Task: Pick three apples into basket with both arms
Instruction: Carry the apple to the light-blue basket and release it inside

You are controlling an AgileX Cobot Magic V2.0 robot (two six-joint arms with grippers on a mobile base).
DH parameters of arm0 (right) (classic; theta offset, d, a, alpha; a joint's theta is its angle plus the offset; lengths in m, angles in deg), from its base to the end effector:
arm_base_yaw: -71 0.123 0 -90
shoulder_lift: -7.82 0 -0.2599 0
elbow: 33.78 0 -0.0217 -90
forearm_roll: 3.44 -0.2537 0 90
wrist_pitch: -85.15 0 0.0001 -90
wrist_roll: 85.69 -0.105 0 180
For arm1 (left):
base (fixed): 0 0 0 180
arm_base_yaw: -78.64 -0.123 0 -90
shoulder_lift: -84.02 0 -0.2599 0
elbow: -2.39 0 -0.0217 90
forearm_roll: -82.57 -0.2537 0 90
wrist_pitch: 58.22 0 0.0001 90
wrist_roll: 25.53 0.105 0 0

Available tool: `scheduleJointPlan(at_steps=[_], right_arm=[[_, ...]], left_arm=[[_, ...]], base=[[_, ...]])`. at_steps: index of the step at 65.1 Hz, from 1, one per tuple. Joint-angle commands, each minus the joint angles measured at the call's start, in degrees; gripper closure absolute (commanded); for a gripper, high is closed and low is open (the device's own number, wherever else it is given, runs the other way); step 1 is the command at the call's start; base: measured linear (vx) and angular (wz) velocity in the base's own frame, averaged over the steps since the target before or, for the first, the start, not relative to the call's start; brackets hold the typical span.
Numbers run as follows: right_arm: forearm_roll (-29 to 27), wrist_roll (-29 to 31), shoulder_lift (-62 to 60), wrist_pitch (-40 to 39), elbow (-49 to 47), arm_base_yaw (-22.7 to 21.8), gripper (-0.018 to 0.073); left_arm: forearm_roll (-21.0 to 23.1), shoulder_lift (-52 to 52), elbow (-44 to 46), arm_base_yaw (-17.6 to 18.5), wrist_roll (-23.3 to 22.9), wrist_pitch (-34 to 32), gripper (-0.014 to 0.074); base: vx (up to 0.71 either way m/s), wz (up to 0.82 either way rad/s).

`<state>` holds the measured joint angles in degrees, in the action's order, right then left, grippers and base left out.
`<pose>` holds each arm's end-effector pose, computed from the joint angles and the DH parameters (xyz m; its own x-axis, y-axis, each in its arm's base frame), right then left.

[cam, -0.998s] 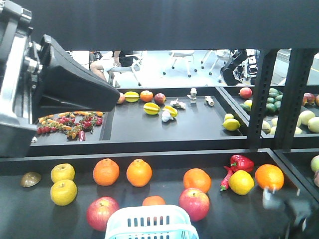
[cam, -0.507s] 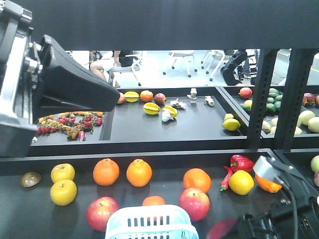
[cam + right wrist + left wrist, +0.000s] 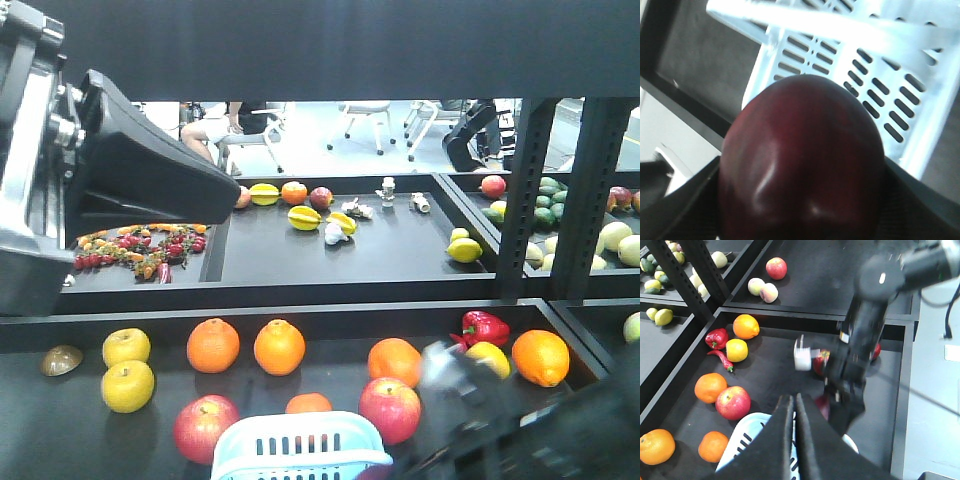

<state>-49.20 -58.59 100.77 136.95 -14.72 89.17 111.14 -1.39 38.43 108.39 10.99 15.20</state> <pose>0.2621 0.1483 0.2299 -0.8931 -0.2125 -0.3965 -0.4148 0.7299 0.5432 0.1826 -0.1598 0.5161 -0.0278 0.4916 -0.8704 0.8993 0.3925 0.1929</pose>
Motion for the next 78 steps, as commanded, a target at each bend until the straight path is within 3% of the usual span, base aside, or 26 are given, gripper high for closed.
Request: scheduleJointPlan(at_steps=[1, 6, 13, 21, 27, 37, 51, 65, 70, 76, 78], right_arm=[[-1.0, 1.6, -0.4, -5.5, -1.8, 3.6, 0.0231], [-1.1, 1.5, 0.2, -9.0, -1.8, 5.4, 0.0170], [-3.4, 1.5, 1.1, -14.3, -1.8, 7.1, 0.0013], [-5.7, 1.5, 2.0, -15.4, -1.8, 7.1, -0.0132], [-5.7, 1.5, 2.1, -15.2, -1.8, 7.1, -0.0170], [-5.8, 1.1, 2.1, -13.6, -1.8, 7.1, -0.0148], [-9.1, 1.4, -0.1, -8.2, -2.0, 7.1, 0.0063], [-6.3, 0.8, -6.8, -3.2, -7.3, 6.7, 0.0447], [-0.3, -2.0, -8.6, -1.5, -10.6, 6.7, 0.0575], [11.4, -11.7, -10.0, -1.1, -13.5, 6.7, 0.0565], [17.6, -16.0, -10.3, -0.5, -14.4, 6.7, 0.0564]], left_arm=[[2.1, 1.1, 1.4, 0.3, -0.6, -2.0, 0.0604], [2.1, 1.1, 1.4, 0.3, -0.6, -2.0, 0.0604], [2.1, 1.1, 1.4, 0.3, -0.6, -2.0, 0.0604], [2.1, 1.1, 1.4, 0.3, -0.6, -2.0, 0.0604], [2.1, 1.1, 1.4, 0.3, -0.6, -2.0, 0.0604], [2.1, 1.1, 1.4, 0.3, -0.6, -2.0, 0.0604], [2.1, 1.1, 1.4, 0.3, -0.6, -2.0, 0.0604], [2.1, 1.1, 1.4, 0.3, -0.6, -2.0, 0.0604], [2.1, 1.1, 1.4, 0.3, -0.6, -2.0, 0.0604], [2.1, 1.1, 1.4, 0.3, -0.6, -2.0, 0.0604], [2.1, 1.1, 1.4, 0.3, -0.6, -2.0, 0.0604]], base=[[0.00, 0.00], [0.00, 0.00], [0.00, 0.00], [0.00, 0.00], [0.00, 0.00], [0.00, 0.00], [0.00, 0.00], [0.00, 0.00], [0.00, 0.00], [0.00, 0.00], [0.00, 0.00]])
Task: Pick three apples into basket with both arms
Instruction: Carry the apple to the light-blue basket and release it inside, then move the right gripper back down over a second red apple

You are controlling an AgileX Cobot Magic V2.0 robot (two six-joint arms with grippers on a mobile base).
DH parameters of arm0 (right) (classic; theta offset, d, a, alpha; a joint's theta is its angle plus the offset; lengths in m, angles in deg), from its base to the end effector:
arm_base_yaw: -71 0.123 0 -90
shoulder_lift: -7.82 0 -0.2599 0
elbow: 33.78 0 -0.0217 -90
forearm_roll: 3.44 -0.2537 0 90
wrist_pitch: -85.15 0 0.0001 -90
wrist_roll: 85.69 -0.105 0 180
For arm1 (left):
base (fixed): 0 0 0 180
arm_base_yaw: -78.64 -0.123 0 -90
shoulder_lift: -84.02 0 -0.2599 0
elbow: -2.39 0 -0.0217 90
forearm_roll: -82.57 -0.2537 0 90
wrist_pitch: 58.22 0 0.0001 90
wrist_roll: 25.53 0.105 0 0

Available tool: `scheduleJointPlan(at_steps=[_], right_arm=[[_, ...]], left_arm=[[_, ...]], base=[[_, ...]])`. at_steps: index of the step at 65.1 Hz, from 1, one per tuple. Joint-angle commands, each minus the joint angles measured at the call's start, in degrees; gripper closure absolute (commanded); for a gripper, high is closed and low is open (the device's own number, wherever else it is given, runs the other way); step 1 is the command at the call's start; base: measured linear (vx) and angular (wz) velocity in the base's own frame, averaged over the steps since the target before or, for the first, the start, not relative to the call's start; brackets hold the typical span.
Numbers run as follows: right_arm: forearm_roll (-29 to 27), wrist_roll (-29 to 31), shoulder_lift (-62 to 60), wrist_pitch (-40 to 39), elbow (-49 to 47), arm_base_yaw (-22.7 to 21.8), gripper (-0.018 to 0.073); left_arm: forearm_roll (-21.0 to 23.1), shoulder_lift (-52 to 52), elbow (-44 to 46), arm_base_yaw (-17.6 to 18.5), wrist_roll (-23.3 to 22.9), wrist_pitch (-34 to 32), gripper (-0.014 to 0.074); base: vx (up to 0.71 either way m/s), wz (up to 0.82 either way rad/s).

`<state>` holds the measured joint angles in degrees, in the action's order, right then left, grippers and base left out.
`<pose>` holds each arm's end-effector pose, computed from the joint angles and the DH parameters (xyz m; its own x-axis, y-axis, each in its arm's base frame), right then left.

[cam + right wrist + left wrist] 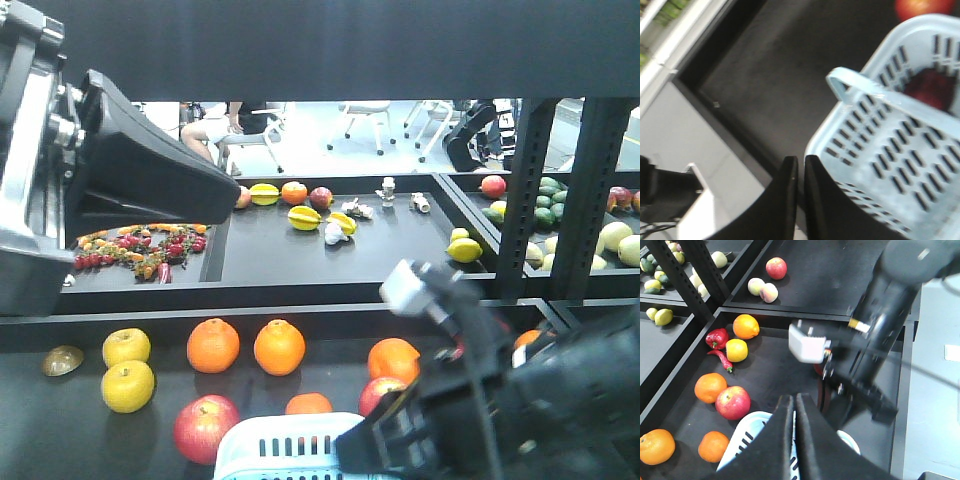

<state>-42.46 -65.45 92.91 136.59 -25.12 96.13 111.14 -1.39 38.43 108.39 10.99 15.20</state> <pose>0.2436 0.1714 0.3190 -0.7448 -0.2396 -0.6228 -0.5866 0.6800 0.4400 0.1826 -0.1598 0.5161 -0.0278 0.4916 -0.8704 0.8993 0.3925 0.1929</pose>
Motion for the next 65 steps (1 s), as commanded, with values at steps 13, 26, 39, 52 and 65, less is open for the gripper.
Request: scheduleJointPlan(at_steps=[13, 26, 39, 52, 65], right_arm=[[54.2, -29.9, -2.5, 13.1, -7.1, -0.3, 0.0562], [63.0, -29.8, -2.5, 21.3, -7.9, -6.0, 0.0562], [57.7, -24.1, -0.7, 20.4, -8.1, -21.1, 0.0561], [46.6, -14.2, 6.6, 21.2, -8.1, -32.8, 0.0560], [45.2, -13.0, 10.6, 12.8, -8.1, -33.4, 0.0512]], left_arm=[[2.1, 1.1, 1.4, 0.3, -0.6, -2.0, 0.0604], [2.1, 1.1, 1.4, 0.3, -0.6, -2.0, 0.0604], [2.1, 1.1, 1.4, 0.3, -0.6, -2.0, 0.0604], [2.1, 1.1, 1.4, 0.3, -0.6, -2.0, 0.0604], [2.1, 1.1, 1.4, 0.3, -0.6, -2.0, 0.0604]], base=[[0.00, 0.00], [0.00, 0.00], [0.00, 0.00], [0.00, 0.00], [0.00, 0.00]])
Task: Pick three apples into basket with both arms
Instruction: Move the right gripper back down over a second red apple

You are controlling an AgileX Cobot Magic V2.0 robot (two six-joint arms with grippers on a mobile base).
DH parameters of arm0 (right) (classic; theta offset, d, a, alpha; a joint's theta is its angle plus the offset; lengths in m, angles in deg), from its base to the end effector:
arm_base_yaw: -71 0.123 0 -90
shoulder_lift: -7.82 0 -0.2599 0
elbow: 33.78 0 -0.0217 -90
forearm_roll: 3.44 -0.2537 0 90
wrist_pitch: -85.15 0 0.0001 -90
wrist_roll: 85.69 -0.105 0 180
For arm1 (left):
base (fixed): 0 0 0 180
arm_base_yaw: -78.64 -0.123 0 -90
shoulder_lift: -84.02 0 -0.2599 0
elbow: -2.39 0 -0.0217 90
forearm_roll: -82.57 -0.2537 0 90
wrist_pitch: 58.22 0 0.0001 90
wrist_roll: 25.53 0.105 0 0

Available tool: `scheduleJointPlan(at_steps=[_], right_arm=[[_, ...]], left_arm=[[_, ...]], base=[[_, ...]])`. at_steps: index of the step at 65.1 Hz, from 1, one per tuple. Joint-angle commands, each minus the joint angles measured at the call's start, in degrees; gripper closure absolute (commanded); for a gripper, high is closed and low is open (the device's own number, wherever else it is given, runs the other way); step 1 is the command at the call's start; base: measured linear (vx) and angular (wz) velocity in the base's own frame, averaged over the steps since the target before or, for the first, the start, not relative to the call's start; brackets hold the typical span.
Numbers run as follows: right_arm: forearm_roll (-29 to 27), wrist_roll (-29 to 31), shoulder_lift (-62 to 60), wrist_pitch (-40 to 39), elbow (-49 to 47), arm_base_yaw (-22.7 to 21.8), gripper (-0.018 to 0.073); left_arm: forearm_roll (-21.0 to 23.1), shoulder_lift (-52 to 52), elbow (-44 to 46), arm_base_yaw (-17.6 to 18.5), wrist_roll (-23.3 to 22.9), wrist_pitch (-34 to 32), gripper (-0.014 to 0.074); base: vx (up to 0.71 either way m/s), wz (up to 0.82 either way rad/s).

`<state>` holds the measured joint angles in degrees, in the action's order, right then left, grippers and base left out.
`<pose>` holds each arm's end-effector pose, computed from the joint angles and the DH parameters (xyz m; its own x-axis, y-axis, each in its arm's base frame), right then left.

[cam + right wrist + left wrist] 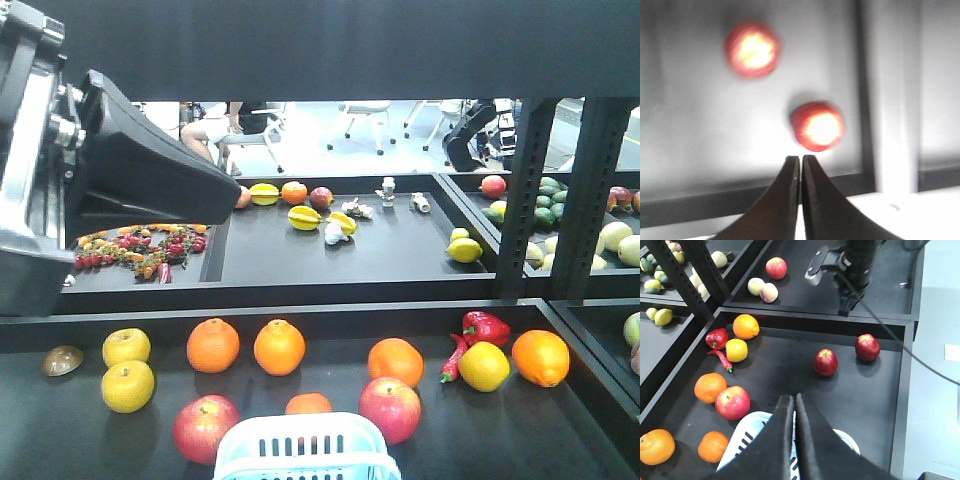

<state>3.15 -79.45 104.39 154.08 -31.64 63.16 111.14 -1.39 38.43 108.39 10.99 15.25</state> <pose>0.3019 -0.0529 0.2623 -0.9801 -0.0154 -0.1981 0.0118 0.9907 -0.1358 0.1826 -0.1598 0.5160 -0.0281 0.4921 -0.8701 0.8995 0.3921 0.1927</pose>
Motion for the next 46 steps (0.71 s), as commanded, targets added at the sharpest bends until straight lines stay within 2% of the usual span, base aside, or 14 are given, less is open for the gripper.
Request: scheduleJointPlan(at_steps=[1, 8, 13, 23, 32, 46], right_arm=[[-0.5, 0.8, -0.7, -5.1, -1.6, -0.4, 0.0504], [-0.8, 0.8, 0.3, -5.5, -1.6, -0.4, 0.0422], [-1.7, 0.8, 0.9, -4.4, -1.6, -0.4, 0.0323], [-5.3, 1.1, 1.6, -4.1, -1.5, -0.4, 0.0060], [-7.4, 0.7, 2.6, -7.9, -1.5, -0.4, -0.0163], [-8.0, -1.2, 7.6, -10.6, -1.5, -0.4, -0.0158]], left_arm=[[2.1, 1.1, 1.4, 0.3, -0.6, -2.0, 0.0604], [2.1, 1.1, 1.4, 0.3, -0.6, -2.0, 0.0604], [2.1, 1.1, 1.4, 0.3, -0.6, -2.0, 0.0604], [2.1, 1.1, 1.4, 0.3, -0.6, -2.0, 0.0604], [2.1, 1.1, 1.4, 0.3, -0.6, -2.0, 0.0604], [2.1, 1.1, 1.4, 0.3, -0.6, -2.0, 0.0604]], base=[[0.00, 0.00], [0.00, 0.00], [0.00, 0.00], [0.00, 0.00], [0.00, 0.00], [0.00, 0.00]])
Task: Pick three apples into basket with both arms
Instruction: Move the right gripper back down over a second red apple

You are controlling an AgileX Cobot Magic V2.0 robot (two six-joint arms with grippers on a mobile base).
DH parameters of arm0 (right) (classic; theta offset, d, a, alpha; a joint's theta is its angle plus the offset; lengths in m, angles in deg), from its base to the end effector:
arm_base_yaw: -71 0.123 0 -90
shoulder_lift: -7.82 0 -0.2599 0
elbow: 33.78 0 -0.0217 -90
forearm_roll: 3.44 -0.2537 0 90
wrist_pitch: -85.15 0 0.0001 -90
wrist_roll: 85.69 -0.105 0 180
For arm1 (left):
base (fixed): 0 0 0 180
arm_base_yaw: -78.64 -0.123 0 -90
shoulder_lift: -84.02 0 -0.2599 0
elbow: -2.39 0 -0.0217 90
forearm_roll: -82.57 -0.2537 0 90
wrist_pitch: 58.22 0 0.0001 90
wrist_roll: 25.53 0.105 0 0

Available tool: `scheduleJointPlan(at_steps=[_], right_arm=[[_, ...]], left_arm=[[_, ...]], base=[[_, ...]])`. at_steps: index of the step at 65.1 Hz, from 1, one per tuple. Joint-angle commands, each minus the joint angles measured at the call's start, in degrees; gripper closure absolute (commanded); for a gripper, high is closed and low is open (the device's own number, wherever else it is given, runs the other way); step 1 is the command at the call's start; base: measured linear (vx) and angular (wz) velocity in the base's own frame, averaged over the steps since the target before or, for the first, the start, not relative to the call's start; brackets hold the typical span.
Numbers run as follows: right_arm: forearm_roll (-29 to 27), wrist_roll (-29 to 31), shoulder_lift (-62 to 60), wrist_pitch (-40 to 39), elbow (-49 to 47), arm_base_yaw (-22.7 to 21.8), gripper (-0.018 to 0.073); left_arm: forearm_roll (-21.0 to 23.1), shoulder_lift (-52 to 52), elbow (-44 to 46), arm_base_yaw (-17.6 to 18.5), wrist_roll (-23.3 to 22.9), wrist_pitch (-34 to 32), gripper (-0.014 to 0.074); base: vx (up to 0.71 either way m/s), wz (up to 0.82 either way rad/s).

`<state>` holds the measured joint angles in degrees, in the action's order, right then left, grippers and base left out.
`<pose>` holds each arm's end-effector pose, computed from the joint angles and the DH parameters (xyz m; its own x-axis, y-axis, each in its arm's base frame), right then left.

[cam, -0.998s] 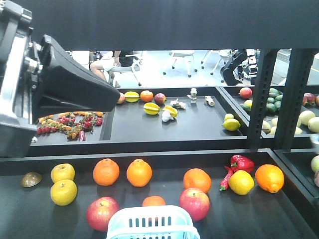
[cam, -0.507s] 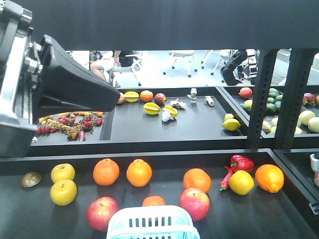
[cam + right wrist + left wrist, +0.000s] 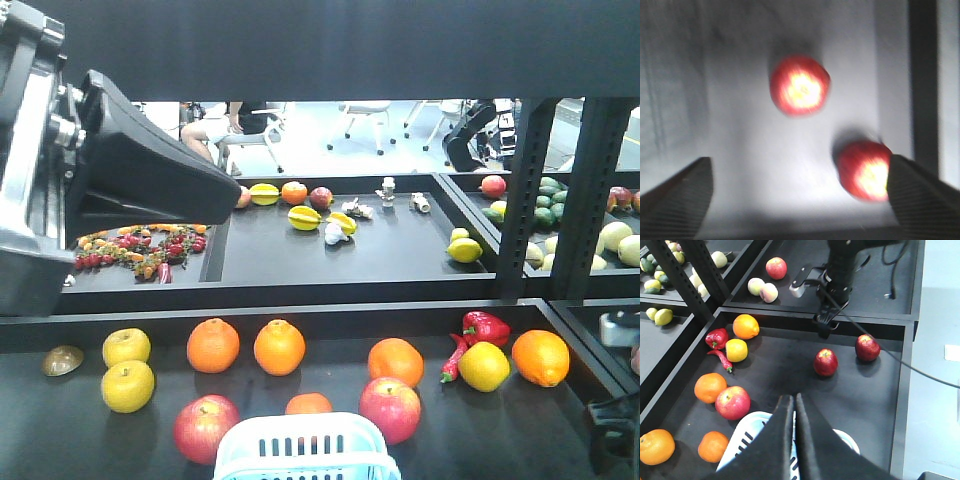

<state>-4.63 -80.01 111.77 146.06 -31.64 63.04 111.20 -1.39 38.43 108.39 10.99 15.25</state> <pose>0.3330 -0.0446 0.2235 -0.9731 0.0463 -0.2257 0.0481 0.9988 -0.0024 0.1825 -0.1599 0.5161 -0.0281 0.4915 -0.8704 0.8999 0.3916 0.1920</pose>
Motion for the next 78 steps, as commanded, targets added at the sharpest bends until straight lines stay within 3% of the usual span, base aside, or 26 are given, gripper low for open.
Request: scheduleJointPlan(at_steps=[1, 78], right_arm=[[-0.2, -0.6, 0.8, -2.8, -1.5, -0.3, -0.0156], [-0.6, 0.1, 18.7, -15.4, -1.6, -0.3, -0.0130]], left_arm=[[2.0, 1.1, 1.4, 0.3, -0.6, -2.0, 0.0604], [2.0, 1.1, 1.4, 0.3, -0.6, -2.0, 0.0604]], base=[[0.00, 0.00], [0.00, 0.00]])
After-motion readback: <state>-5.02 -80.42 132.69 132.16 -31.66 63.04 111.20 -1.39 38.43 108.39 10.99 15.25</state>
